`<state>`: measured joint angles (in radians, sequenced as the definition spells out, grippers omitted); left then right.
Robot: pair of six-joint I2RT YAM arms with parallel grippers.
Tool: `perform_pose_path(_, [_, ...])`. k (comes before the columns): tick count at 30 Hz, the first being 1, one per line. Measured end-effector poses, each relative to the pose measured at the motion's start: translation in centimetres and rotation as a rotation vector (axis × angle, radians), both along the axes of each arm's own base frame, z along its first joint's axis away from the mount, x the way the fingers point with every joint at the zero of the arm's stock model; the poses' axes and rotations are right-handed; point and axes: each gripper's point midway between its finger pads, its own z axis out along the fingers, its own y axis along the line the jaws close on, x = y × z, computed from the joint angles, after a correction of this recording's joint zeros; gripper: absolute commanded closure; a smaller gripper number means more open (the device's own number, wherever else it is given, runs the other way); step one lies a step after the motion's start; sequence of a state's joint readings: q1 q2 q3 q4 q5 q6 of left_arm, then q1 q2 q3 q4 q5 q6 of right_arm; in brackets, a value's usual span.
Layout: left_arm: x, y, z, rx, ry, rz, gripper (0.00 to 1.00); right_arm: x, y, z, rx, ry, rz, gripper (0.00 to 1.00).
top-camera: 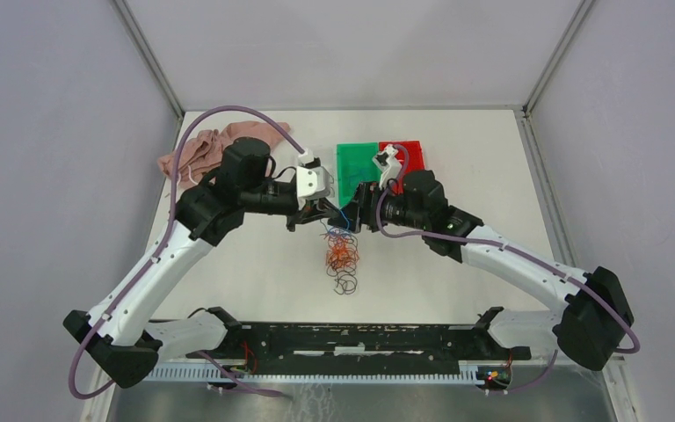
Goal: Untangle the cables
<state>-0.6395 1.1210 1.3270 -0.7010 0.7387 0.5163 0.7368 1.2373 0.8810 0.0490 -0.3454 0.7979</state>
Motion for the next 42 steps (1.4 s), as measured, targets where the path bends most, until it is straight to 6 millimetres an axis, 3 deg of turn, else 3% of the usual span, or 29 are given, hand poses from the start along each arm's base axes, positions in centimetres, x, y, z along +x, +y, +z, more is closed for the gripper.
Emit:
perform_pose_path(5, [0.0,-0.1,0.1,0.002,-0.018,-0.01,0.97,-2.3,2.1,1.7,0.052,-0.045,0.118,0.18])
perform_pose_path(14, [-0.2,-0.2,0.4,-0.005,-0.047,-0.024,0.97,-2.6,2.4,2.6,0.092,-0.068,0.136,0.19])
perform_pose_path(22, [-0.4,-0.4,1.0,-0.018,-0.071,-0.032,0.97,-3.3,1.3,3.2,0.102,-0.09,0.117,0.18])
perform_pose_path(30, [-0.5,-0.5,1.4,-0.028,-0.102,-0.042,0.97,-4.0,0.3,5.3,0.142,-0.14,0.101,0.18])
perform_pose_path(35, [-0.5,-0.8,1.8,-0.041,-0.119,-0.048,0.97,-3.8,1.7,4.0,0.138,-0.106,0.117,0.18])
perform_pose_path(42, [-0.7,-1.1,1.9,-0.046,-0.116,-0.058,0.97,-3.6,3.9,-0.2,0.06,-0.037,0.124,0.19])
